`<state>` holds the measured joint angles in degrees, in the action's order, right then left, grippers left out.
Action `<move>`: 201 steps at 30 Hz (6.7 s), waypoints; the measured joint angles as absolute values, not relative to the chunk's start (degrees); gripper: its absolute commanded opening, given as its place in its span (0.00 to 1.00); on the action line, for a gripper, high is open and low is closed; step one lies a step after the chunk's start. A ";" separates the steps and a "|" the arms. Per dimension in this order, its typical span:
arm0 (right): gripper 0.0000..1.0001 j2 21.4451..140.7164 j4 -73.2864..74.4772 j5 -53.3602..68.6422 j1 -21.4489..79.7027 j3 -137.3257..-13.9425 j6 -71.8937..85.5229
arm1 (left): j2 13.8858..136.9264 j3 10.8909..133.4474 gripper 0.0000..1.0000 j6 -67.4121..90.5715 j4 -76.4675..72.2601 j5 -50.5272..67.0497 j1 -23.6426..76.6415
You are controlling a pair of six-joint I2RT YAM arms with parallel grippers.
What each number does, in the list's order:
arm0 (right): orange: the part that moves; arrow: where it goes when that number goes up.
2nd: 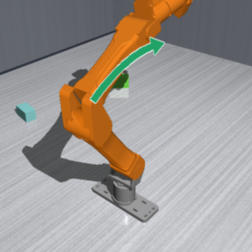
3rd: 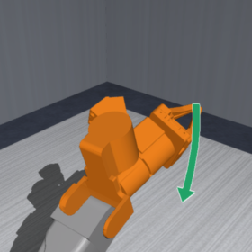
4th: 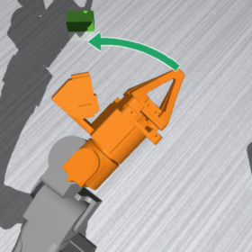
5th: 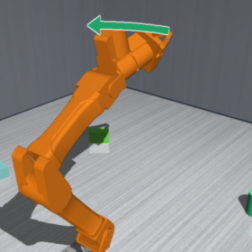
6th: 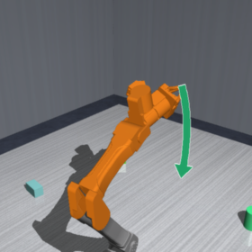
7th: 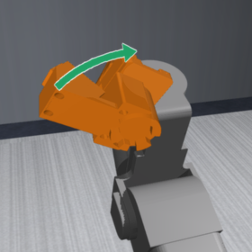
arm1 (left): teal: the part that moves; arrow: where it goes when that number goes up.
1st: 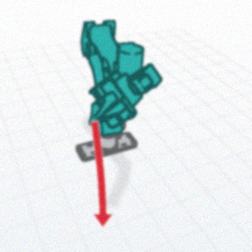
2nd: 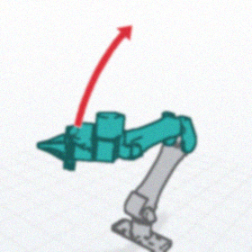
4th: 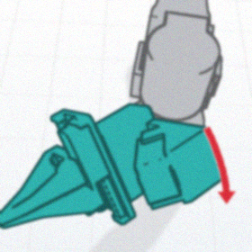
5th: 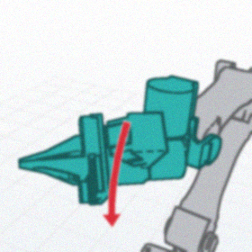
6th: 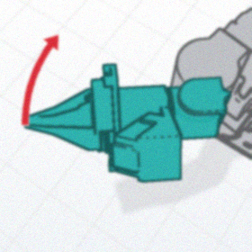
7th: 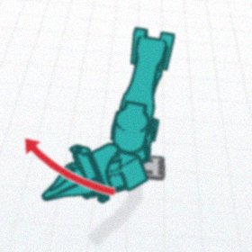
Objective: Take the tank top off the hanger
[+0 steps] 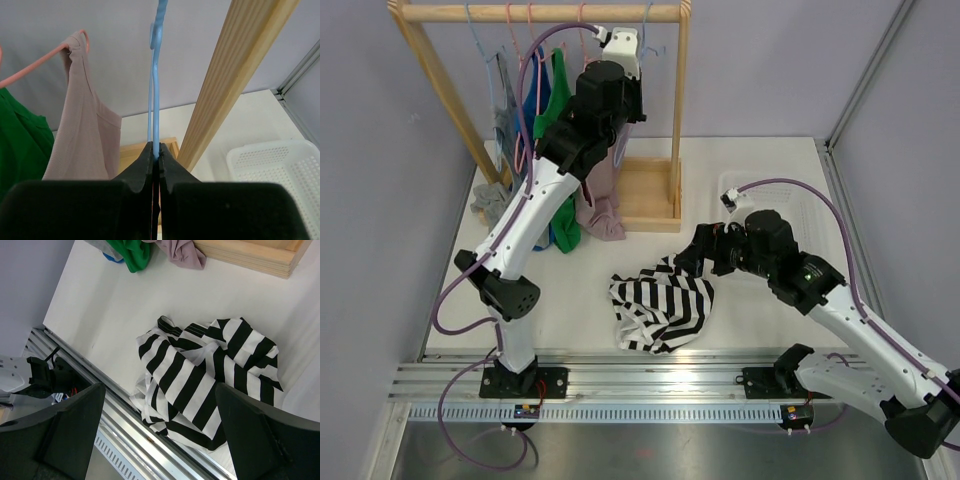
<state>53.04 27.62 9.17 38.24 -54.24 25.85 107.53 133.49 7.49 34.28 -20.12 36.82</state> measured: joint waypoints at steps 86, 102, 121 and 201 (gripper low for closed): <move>0.99 64.88 45.67 -12.43 16.56 -78.46 12.51 | 72.16 119.02 0.99 9.39 50.72 -22.63 36.69; 0.96 47.44 41.56 13.52 16.56 -66.96 17.61 | 96.97 133.19 0.78 4.32 47.72 -16.34 25.43; 0.92 45.80 40.27 19.99 16.56 -64.36 18.33 | 105.01 137.34 0.00 5.39 47.46 -4.43 20.36; 0.14 73.06 -3.60 7.86 38.15 -45.32 29.30 | 25.89 30.81 0.00 46.35 11.94 29.41 27.77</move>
